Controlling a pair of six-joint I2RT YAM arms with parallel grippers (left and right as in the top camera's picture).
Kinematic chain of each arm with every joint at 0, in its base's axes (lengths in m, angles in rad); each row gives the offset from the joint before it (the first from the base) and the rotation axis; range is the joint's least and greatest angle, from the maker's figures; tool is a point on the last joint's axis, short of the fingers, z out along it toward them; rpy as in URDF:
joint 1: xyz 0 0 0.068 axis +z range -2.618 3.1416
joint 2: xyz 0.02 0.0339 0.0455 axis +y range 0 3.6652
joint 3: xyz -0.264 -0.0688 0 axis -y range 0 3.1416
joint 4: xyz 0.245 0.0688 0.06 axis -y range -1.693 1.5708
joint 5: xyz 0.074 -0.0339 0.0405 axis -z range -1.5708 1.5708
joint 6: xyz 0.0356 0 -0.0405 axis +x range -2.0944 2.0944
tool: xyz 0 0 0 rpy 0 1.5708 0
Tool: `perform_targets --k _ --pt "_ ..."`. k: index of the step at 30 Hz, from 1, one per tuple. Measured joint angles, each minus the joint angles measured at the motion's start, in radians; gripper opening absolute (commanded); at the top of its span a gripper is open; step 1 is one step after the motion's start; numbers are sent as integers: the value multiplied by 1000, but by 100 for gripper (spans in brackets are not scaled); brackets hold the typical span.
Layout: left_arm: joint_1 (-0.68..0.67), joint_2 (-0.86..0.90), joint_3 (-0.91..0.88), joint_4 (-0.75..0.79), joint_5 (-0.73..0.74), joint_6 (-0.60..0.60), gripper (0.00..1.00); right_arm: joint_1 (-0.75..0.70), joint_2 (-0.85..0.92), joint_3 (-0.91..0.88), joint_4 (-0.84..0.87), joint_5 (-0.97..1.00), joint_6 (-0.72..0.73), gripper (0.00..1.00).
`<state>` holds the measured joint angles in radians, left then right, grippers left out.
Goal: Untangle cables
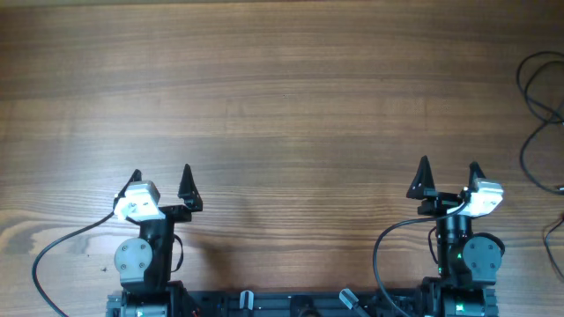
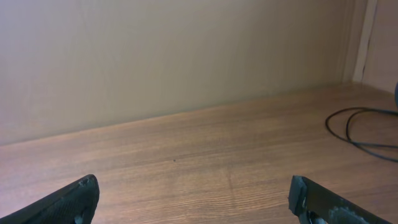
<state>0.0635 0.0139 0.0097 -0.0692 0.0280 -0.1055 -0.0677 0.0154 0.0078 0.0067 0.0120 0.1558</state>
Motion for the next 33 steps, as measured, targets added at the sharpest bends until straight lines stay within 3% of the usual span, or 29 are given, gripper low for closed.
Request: perform_targets --k 33 --pt "0 0 0 0 0 0 100 0 0 0 -3 -34 -68 100"
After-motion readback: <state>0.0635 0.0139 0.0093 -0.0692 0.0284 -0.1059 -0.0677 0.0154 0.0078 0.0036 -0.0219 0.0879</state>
